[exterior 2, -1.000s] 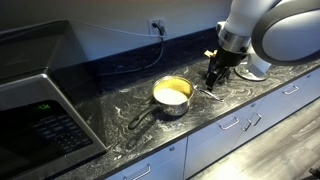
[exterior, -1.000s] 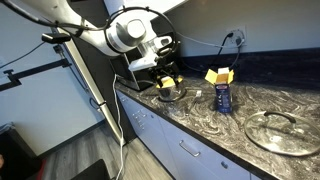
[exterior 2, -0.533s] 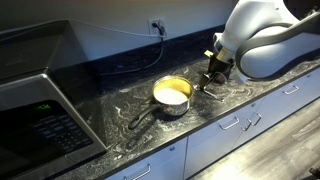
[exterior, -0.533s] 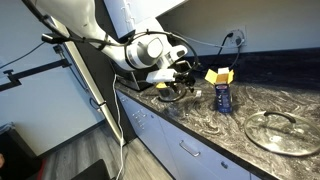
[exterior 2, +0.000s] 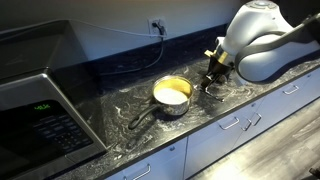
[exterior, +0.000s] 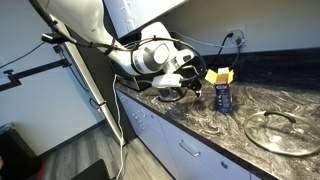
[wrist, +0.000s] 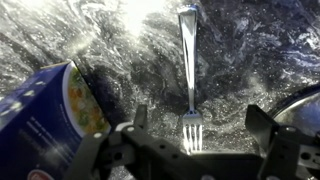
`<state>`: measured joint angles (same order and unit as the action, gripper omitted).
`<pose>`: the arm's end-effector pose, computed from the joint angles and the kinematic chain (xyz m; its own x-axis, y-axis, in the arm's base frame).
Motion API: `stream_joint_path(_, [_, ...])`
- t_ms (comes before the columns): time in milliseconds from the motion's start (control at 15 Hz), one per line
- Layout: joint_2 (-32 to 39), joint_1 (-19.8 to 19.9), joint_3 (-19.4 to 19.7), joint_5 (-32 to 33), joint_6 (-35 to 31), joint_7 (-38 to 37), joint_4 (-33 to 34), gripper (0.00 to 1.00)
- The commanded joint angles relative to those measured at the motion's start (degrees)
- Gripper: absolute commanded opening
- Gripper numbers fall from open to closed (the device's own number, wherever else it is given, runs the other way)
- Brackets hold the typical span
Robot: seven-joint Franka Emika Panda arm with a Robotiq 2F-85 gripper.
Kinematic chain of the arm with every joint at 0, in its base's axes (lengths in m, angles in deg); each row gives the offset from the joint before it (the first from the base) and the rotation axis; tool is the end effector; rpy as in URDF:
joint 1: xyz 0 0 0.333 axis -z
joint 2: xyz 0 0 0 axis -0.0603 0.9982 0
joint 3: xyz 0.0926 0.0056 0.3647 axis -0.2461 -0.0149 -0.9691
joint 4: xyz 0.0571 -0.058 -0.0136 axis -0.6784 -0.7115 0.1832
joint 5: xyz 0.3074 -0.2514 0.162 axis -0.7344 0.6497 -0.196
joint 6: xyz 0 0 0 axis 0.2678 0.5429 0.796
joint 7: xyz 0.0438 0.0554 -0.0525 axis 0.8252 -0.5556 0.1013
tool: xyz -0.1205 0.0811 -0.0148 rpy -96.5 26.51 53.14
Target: Use the silver fork to stir the contents in the silver pot
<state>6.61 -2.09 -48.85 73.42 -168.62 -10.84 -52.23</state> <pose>0.6584 0.0782 0.2615 0.9280 0.2280 0.2946 0.2134 -0.9736 0.0813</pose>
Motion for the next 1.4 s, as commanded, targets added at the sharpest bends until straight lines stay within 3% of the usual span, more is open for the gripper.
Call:
stream_joint_path(0, [0.73,0.16,0.63,0.23,-0.34,0.12,0.17,1.00])
stream_joint_path(667, [4.02,1.14,0.17,-1.00,1.26,1.09,0.52,1.00])
stream_joint_path(733, [4.26,1.15,0.15,-1.04,1.31,1.09,0.55,0.95])
stream_joint_path(800, [4.49,1.18,0.11,-1.12,1.39,1.12,0.63,0.74])
stream_joint_path(933, [4.77,1.24,0.06,-1.26,1.50,1.12,0.71,0.69])
stream_joint_path(1333, [4.43,1.56,-0.57,-2.03,1.58,1.36,0.96,0.25])
